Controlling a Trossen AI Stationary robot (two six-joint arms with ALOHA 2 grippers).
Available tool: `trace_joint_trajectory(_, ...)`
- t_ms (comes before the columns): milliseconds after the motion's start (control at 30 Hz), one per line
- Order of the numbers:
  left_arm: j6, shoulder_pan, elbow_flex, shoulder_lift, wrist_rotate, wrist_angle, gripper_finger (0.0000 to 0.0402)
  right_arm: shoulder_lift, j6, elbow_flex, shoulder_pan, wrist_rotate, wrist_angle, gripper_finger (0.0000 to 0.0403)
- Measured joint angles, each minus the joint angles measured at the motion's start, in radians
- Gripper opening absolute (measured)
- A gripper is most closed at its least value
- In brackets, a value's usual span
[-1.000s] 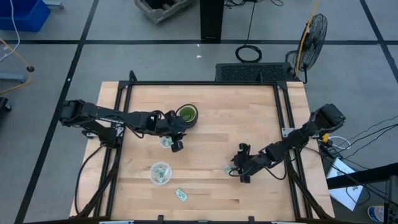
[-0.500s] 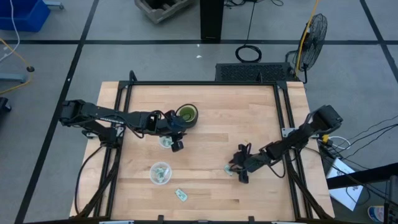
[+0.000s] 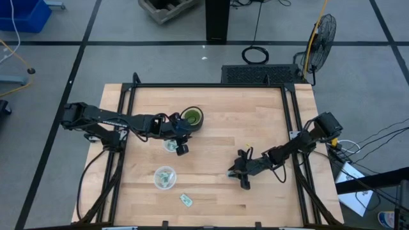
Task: Pick and place Stevia / Truvia into bins
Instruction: Put the green stevia packet into the bottom transparent container
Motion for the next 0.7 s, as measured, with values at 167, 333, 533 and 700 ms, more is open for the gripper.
trace_joint_trajectory(167,0.0,0.0,0.0,0.0,0.0,-0.001,0.0102,-0.024,-0.044,-0.001,0.0,0.013,-0.01,0.0071)
trace_joint_trajectory(333,0.0,0.0,0.0,0.0,0.0,-0.001,0.0102,-0.026,-0.06,-0.001,-0.015,0.015,-0.007,0.0025)
trace_joint_trajectory(533,-0.001,0.0,0.0,0.0,0.0,0.004,0.0102,-0.027,-0.113,-0.004,-0.038,-0.001,0.069,0.0006)
trace_joint_trajectory(700,-0.001,0.0,0.0,0.0,0.0,0.048,0.0102,-0.043,-0.21,0.002,-0.088,0.006,0.156,0.0008)
